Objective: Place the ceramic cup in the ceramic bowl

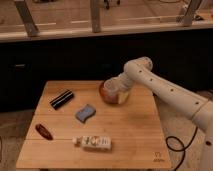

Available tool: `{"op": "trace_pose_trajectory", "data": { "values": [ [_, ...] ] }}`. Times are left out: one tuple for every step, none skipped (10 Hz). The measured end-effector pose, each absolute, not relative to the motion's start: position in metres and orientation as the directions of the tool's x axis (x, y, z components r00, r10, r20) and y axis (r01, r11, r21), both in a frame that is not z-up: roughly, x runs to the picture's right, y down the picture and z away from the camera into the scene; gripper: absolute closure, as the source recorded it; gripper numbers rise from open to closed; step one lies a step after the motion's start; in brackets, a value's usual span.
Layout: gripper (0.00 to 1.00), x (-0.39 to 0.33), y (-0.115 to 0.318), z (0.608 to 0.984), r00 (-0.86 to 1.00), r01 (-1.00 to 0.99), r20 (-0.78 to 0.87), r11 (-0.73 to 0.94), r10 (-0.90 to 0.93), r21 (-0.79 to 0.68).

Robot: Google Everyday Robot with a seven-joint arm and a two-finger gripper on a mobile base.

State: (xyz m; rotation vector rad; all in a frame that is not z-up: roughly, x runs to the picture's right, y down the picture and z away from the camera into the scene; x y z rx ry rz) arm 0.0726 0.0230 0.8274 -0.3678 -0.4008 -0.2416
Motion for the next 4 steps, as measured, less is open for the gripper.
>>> {"op": "trace_pose_trajectory", "data": {
  "values": [
    [0.2,0.073,0.025,0.819,0.889,0.301,0.432,0.907,-0.155,-0.295],
    [0.2,0.074,0.029,0.81,0.882,0.308,0.444,0.906,-0.157,-0.292],
    [0.2,0.072,0.035,0.799,0.878,0.319,0.449,0.902,-0.167,-0.289],
    [0.2,0.069,0.037,0.792,0.876,0.328,0.45,0.9,-0.175,-0.287]
  ]
}}
